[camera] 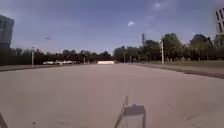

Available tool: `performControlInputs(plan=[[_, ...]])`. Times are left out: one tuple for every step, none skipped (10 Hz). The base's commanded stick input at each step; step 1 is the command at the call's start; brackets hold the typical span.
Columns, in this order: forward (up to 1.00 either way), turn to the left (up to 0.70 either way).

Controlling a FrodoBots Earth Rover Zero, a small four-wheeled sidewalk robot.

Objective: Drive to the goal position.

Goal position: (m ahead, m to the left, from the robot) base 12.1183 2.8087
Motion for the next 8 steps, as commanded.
performControlInputs(plan=[[1.0,0.01],[1.0,0.01],[1.0,0.01],[1.0,0.01],[1.0,0.01],[1.0,0.01],[1.0,0.01],[1.0,0.01]])
